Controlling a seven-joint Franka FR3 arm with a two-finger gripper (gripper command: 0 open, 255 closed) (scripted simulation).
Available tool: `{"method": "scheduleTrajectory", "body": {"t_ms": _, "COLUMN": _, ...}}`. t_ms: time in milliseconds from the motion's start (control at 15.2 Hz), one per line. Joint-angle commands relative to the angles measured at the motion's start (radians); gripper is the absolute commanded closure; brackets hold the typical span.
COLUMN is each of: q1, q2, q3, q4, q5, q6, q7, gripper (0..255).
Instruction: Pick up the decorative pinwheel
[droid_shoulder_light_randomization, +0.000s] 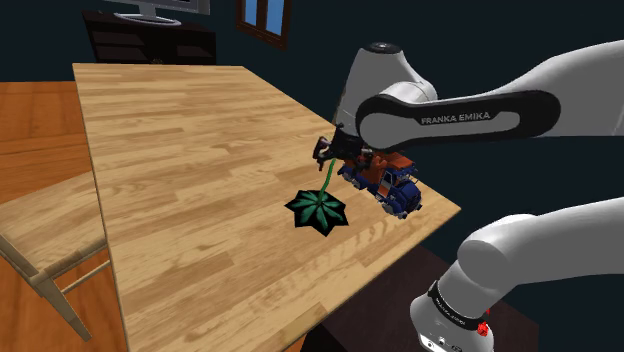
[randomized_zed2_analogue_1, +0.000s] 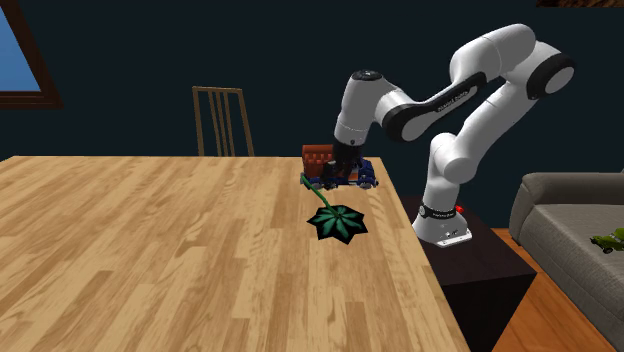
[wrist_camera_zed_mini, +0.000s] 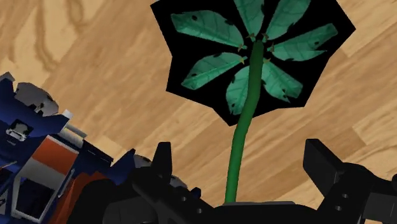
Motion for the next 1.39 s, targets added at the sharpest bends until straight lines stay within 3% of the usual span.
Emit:
{"method": "scheduleTrajectory", "body": {"t_ms": 0, "q1": -0.074, "q2": 0.081, "q3": 0.078, "q4": 0.016, "q5": -0.032, "q6": 0.061, "q7": 0.166, "gripper": 0}}
{"method": "scheduleTrajectory", "body": {"t_ms": 132, "q1": -0.128, "q2": 0.137, "q3": 0.133, "q4": 0.031, "q5": -0.065, "q6": 0.094, "q7": 0.28, "gripper": 0}}
{"method": "scheduleTrajectory", "body": {"t_ms": 726, "q1": -0.153, "q2": 0.202, "q3": 0.176, "q4": -0.025, "q5": -0.099, "q6": 0.207, "q7": 0.328, "gripper": 0}}
{"method": "scheduleTrajectory", "body": {"t_ms": 792, "q1": -0.154, "q2": 0.203, "q3": 0.176, "q4": -0.025, "q5": -0.1, "q6": 0.208, "q7": 0.329, "gripper": 255}}
{"method": "scheduleTrajectory", "body": {"t_ms": 1320, "q1": -0.153, "q2": 0.203, "q3": 0.177, "q4": -0.025, "q5": -0.1, "q6": 0.208, "q7": 0.329, "gripper": 255}}
